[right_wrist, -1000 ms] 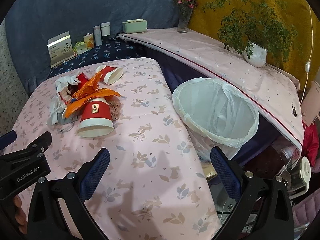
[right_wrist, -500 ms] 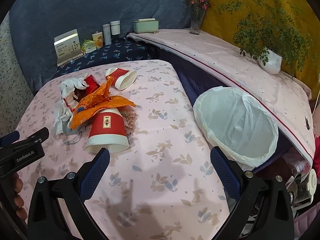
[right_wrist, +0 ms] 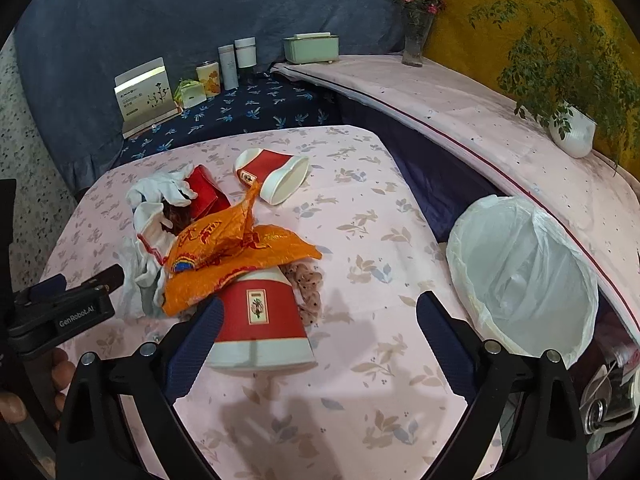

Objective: Collect trash
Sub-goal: 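Reach the right tool to the orange plastic bag and close on it, then lift the orange bag with the right tool and carry it over the bin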

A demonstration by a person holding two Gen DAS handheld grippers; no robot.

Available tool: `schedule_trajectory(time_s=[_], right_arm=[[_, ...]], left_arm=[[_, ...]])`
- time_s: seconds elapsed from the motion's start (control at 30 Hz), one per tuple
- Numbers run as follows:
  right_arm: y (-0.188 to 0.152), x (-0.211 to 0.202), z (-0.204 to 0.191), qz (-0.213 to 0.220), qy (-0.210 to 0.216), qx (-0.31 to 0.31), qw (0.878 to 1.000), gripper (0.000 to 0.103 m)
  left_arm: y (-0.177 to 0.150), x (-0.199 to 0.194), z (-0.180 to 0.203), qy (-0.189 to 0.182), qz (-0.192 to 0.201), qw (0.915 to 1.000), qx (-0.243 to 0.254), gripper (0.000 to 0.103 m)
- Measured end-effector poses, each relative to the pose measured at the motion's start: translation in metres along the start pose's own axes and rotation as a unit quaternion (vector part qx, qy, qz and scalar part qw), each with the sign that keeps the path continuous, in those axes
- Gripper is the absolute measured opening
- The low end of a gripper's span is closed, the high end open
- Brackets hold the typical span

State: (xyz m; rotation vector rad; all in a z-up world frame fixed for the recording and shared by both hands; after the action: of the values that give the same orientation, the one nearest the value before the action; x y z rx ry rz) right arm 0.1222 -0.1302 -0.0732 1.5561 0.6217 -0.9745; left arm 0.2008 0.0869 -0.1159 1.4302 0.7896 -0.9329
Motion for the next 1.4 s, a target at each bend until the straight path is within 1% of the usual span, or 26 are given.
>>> schedule_trajectory(time_s=[0.07, 0.1, 0.17, 0.23, 0.27, 0.33, 0.37, 0.43, 0.47, 0.5, 0.53, 0.57, 0.6, 0.63, 0.67, 0.7, 0.87, 1.17, 1.3, 1.4], right_arm=[[0.009, 0.004, -0.007, 0.003, 0.001, -0.004, 1.000, 0.091], [0.014, 0.006, -0.011, 0.004, 0.002, -0.006, 1.000, 0.088], [0.023, 0.013, -0.018, 0.001, 0.010, -0.006, 1.000, 0.084], [0.029, 0.021, -0.026, -0.006, 0.023, -0.003, 1.000, 0.080], [0.031, 0.025, -0.030, -0.009, 0.031, -0.003, 0.999, 0.078], [0.036, 0.034, -0.039, -0.016, 0.039, -0.004, 0.999, 0.072], [0.038, 0.038, -0.043, -0.020, 0.043, -0.006, 0.999, 0.068], [0.039, 0.047, -0.052, -0.027, 0.049, -0.012, 0.998, 0.063], [0.039, 0.051, -0.056, -0.032, 0.052, -0.015, 0.998, 0.058], [0.038, 0.056, -0.059, -0.039, 0.056, -0.017, 0.998, 0.051], [0.037, 0.059, -0.063, -0.045, 0.061, -0.018, 0.997, 0.047], [0.035, 0.063, -0.066, -0.051, 0.067, -0.020, 0.996, 0.036], [0.034, 0.066, -0.069, -0.056, 0.073, -0.020, 0.996, 0.028], [0.033, 0.067, -0.070, -0.058, 0.076, -0.021, 0.995, 0.027], [0.032, 0.066, -0.072, -0.056, 0.078, -0.022, 0.995, 0.022], [0.032, 0.064, -0.073, -0.052, 0.080, -0.024, 0.995, 0.021], [0.034, 0.051, -0.073, -0.033, 0.084, -0.027, 0.996, 0.015], [0.048, 0.007, -0.050, 0.010, 0.086, -0.010, 0.996, 0.013], [0.053, -0.015, -0.030, 0.034, 0.078, 0.003, 0.996, 0.012], [0.056, -0.029, -0.007, 0.048, 0.069, 0.019, 0.996, 0.012]], left_arm=[[0.002, 0.008, 0.001, -0.001, -0.008, 1.0000, 0.004, 0.096], [0.003, 0.012, 0.001, -0.001, -0.012, 0.9999, 0.005, 0.094], [0.004, 0.019, -0.001, -0.008, -0.020, 0.9998, 0.002, 0.086], [0.003, 0.024, -0.002, -0.019, -0.031, 0.9993, -0.001, 0.070], [0.003, 0.027, -0.003, -0.026, -0.037, 0.9990, -0.003, 0.067], [0.002, 0.030, -0.004, -0.035, -0.042, 0.9985, -0.004, 0.056], [0.001, 0.031, -0.004, -0.040, -0.043, 0.9983, -0.003, 0.053], [0.001, 0.033, -0.003, -0.048, -0.045, 0.9978, 0.002, 0.038], [0.000, 0.034, -0.002, -0.053, -0.047, 0.9975, 0.003, 0.035], [-0.001, 0.034, -0.001, -0.057, -0.048, 0.9972, 0.004, 0.027], [0.000, 0.035, -0.001, -0.061, -0.050, 0.9969, 0.005, 0.019], [-0.001, 0.035, 0.000, -0.065, -0.051, 0.9965, 0.007, 0.016], [0.000, 0.035, 0.001, -0.067, -0.052, 0.9964, 0.008, 0.009], [-0.001, 0.034, 0.001, -0.067, -0.051, 0.9965, 0.009, 0.008], [-0.001, 0.032, 0.001, -0.066, -0.048, 0.9966, 0.010, 0.007], [0.000, 0.030, 0.001, -0.066, -0.044, 0.9968, 0.011, 0.005], [0.001, 0.014, 0.005, -0.069, -0.031, 0.9971, 0.013, 0.003], [0.012, -0.033, 0.025, -0.081, 0.012, 0.9963, 0.027, 0.003], [0.016, -0.054, 0.042, -0.091, 0.029, 0.9947, 0.039, 0.003], [0.017, -0.067, 0.059, -0.101, 0.036, 0.9929, 0.052, 0.003]])
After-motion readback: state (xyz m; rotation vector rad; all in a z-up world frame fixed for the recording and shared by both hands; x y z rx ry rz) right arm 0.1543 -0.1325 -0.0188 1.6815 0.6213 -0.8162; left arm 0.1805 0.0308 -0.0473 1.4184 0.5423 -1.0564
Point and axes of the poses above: each gripper's, at about its wrist camera, not at the fingertips, and x roughly the way its jaws point, z to its right, y to its top, the point moved 10 cm from there along x, roughly the way its jaws point, and after that the axes turned 10 degrees about -z, right-handed, at the moved point
